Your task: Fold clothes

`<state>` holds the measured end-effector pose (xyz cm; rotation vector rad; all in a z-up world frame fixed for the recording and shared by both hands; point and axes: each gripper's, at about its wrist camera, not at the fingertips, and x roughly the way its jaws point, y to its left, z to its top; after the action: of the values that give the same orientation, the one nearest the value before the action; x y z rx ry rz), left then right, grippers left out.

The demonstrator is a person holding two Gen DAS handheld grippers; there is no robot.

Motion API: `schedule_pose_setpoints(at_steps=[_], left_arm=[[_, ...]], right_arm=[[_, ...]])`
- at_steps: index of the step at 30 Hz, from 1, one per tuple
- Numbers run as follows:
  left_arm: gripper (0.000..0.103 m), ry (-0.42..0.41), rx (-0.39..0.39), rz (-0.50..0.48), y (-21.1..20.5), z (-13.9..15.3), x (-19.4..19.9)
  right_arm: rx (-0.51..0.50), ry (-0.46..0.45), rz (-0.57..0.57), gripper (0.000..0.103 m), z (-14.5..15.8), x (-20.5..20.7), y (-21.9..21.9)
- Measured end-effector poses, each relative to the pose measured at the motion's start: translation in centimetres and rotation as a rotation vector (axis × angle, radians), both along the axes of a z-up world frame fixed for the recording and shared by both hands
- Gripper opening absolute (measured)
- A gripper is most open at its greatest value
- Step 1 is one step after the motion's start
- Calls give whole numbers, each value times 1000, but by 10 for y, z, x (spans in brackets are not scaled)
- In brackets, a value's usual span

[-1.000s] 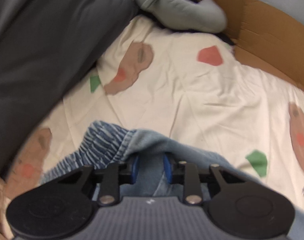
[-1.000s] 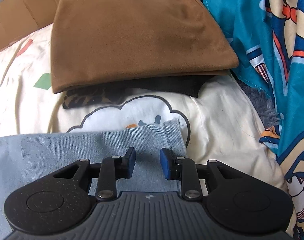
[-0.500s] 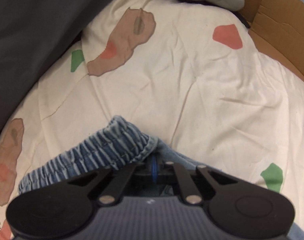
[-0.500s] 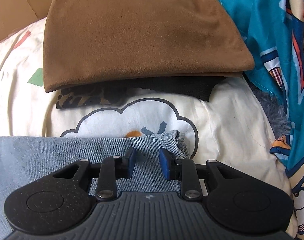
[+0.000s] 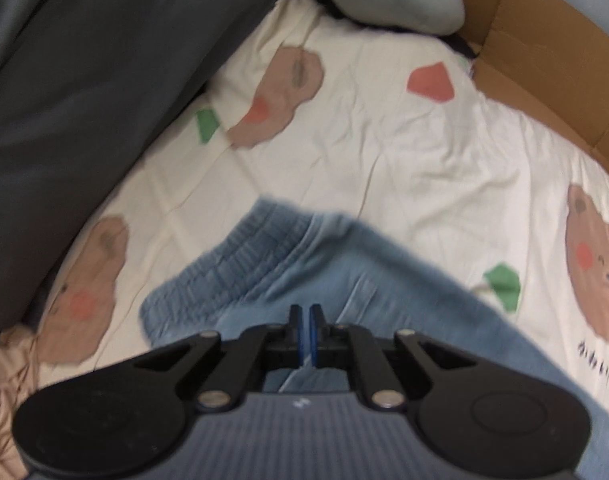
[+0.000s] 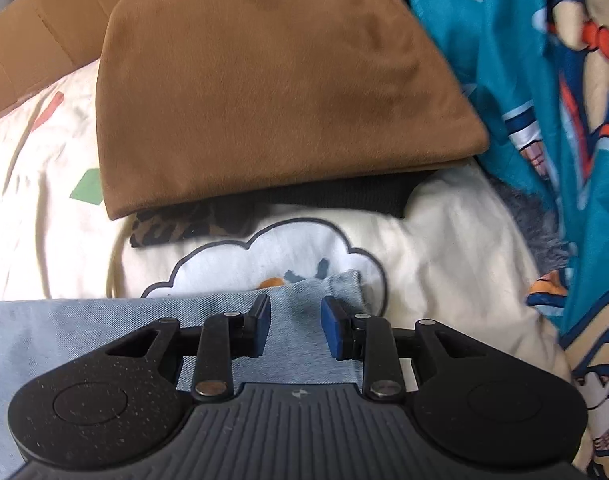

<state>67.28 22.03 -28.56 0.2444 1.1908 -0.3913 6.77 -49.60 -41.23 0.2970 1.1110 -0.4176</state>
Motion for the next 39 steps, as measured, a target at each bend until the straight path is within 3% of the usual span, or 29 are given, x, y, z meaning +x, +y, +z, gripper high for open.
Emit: schedule_pose_setpoints(at_steps=[9, 17, 22, 31, 34, 39], left_arm=[[3, 8, 95, 55, 21, -49, 9], [3, -6, 93, 42, 17, -69, 31], [3, 6, 99, 37, 16, -56, 30], [7, -36, 54, 83, 39, -13, -5], [7, -19, 61, 88, 47, -10, -14], [7, 10, 89, 75, 52, -26, -19]], right_arm=[[17, 53, 5, 41, -11, -14, 12], [16, 79, 8, 48, -29, -13, 13], [27, 103, -36, 50, -32, -4, 11], [62, 100, 2, 52, -31, -7, 7], [70, 133, 21, 52, -25, -7, 8], [96, 109, -36, 52, -10, -15, 1]])
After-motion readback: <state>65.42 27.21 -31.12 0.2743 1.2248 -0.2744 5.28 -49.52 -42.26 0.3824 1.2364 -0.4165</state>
